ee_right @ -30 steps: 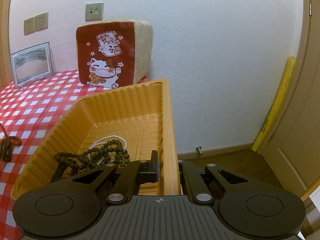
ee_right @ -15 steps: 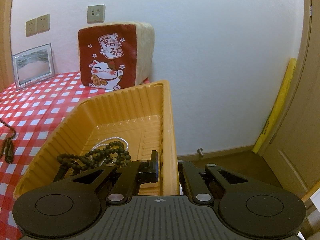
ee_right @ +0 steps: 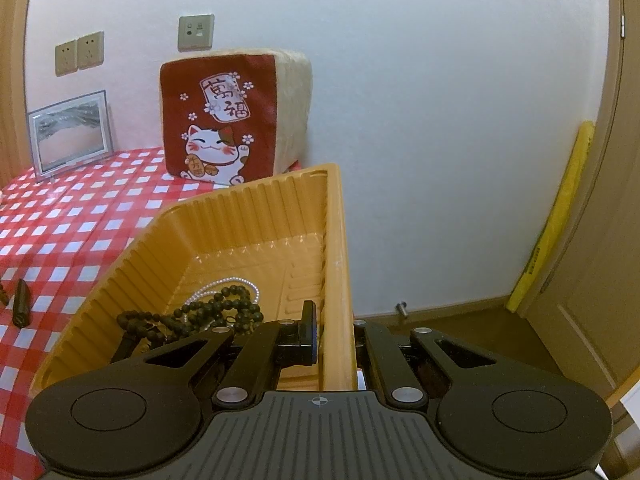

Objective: Organize jewelry
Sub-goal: 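Lift the bead necklace with the left tool over the orange tray, then lower the necklace into the tray and open the left tool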

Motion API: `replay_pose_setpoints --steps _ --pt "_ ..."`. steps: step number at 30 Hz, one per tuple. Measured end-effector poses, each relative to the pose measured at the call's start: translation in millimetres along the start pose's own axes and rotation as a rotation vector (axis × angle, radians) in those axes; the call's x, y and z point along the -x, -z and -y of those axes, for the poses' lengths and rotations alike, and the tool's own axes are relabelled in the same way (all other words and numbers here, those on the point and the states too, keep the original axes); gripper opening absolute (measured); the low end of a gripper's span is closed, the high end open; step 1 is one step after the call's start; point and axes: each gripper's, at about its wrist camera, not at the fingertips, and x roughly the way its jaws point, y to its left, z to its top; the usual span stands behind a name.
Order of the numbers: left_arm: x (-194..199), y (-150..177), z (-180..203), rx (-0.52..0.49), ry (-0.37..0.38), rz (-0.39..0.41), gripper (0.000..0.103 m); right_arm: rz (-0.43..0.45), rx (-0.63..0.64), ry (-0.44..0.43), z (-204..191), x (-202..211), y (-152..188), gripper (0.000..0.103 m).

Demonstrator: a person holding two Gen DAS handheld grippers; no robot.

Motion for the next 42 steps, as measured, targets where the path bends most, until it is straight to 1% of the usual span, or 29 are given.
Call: replay_pose_setpoints --steps 6,11,21,24,37,40,42 --pt "15.2 -12.0 19.6 -0.016 0.061 0.035 0.006 0.009 0.005 -0.007 0.3 1.4 -0.7 0.004" --pt "19.5 -16.7 38.0 -0.033 0.126 0.046 0.006 0.029 0.037 -0.012 -2.0 1.9 -1.8 0.004" --pt "14.0 -26.8 89.6 -0.081 0.290 0.058 0.006 0.051 0.058 -0.034 -3.6 -4.5 -4.6 0.004" --pt "7.2 -27.6 106.1 -0.089 0.337 0.050 0.006 0.058 0.062 -0.041 -2.9 -5.7 -4.5 0.004" --pt "-39.8 -6.4 173.6 -0.106 0.493 -0.065 0.006 0.061 0.054 -0.068 2.8 -9.8 -4.8 0.004" --pt "-54.0 3.3 183.2 -0.095 0.512 -0.107 0.006 0.059 0.051 -0.072 3.6 -10.2 -5.1 0.004" --pt "-64.1 10.7 187.5 -0.091 0.505 -0.144 0.006 0.058 0.049 -0.074 4.2 -10.6 -5.1 0.004"
